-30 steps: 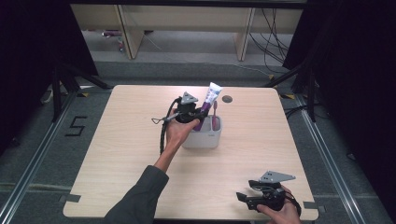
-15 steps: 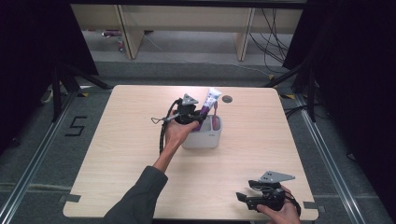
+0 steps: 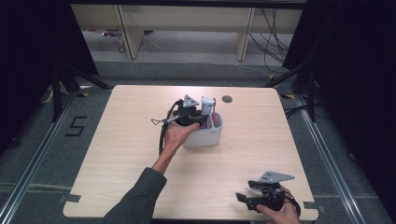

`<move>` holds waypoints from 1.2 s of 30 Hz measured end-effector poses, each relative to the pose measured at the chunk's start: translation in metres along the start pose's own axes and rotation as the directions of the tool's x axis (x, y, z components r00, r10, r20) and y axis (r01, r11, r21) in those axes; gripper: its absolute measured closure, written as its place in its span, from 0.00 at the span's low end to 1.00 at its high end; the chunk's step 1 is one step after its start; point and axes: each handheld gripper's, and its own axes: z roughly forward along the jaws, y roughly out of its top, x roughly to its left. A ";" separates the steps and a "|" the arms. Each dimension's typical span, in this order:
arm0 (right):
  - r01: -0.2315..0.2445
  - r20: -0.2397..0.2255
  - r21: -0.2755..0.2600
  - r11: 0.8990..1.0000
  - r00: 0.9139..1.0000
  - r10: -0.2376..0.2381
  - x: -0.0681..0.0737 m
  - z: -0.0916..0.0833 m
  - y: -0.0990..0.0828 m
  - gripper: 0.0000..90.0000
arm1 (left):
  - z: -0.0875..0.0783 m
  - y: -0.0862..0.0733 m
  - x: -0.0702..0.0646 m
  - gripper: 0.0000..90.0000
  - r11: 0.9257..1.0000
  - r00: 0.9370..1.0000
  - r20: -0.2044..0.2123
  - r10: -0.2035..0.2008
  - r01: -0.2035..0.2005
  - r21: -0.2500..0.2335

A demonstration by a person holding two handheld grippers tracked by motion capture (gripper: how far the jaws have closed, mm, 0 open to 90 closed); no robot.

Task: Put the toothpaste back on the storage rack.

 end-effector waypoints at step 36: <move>-0.007 -0.005 0.007 1.000 1.000 0.007 0.002 0.001 0.001 0.30 | -0.046 0.003 0.001 0.33 1.000 0.999 0.038 -0.010 0.010 -0.005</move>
